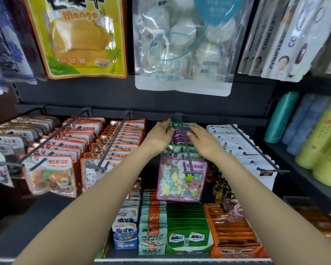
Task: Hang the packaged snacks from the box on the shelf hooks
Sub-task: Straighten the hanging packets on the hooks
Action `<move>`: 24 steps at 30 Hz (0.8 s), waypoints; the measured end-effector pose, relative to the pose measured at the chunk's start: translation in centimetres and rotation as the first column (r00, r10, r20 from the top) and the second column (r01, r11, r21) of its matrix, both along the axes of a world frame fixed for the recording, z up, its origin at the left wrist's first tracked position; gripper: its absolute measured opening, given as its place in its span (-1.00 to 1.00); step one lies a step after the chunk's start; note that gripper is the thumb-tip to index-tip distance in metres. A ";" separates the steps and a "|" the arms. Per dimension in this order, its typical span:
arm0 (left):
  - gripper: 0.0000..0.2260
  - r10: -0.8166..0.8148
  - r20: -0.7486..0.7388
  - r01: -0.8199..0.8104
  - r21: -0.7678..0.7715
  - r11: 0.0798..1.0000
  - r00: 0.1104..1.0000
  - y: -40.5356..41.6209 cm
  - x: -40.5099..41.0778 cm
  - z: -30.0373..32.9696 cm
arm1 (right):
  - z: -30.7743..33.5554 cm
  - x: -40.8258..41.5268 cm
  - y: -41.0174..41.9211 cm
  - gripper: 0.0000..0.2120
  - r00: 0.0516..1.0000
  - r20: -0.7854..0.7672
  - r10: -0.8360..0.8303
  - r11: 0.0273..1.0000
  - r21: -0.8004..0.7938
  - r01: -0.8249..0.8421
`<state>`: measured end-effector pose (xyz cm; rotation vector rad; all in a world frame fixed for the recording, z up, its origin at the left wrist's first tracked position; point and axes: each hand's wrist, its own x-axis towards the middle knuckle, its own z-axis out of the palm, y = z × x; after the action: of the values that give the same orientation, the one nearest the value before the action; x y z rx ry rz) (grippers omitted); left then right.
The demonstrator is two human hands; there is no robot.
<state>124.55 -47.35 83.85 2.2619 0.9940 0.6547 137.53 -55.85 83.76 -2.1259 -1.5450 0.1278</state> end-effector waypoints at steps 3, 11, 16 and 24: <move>-0.64 -0.130 0.159 0.099 0.186 0.977 0.979 -3.4 -2.3 -0.3 | 0.3 -1.8 -3.8 -0.62 0.997 -0.043 0.059 0.987 0.150 -0.052; -0.39 -0.134 -0.288 0.254 0.432 0.866 0.948 -7.3 -5.7 -3.5 | -2.3 -3.2 -8.4 -0.42 0.987 0.026 0.156 0.988 -0.010 -0.156; -0.26 0.013 -0.300 0.155 0.528 0.835 0.954 -7.2 -5.0 -3.4 | -2.9 -3.9 -8.2 -0.39 0.974 0.223 0.047 0.998 0.025 -0.054; -0.13 0.016 -0.443 0.169 0.374 0.912 0.896 -5.3 -4.5 -2.1 | -1.7 -3.9 -6.3 -0.14 0.970 0.223 0.093 0.979 -0.200 -0.048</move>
<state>120.04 -52.65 81.70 2.8911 1.0336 0.3362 133.60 -62.12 82.07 -2.3039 -1.8091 0.0587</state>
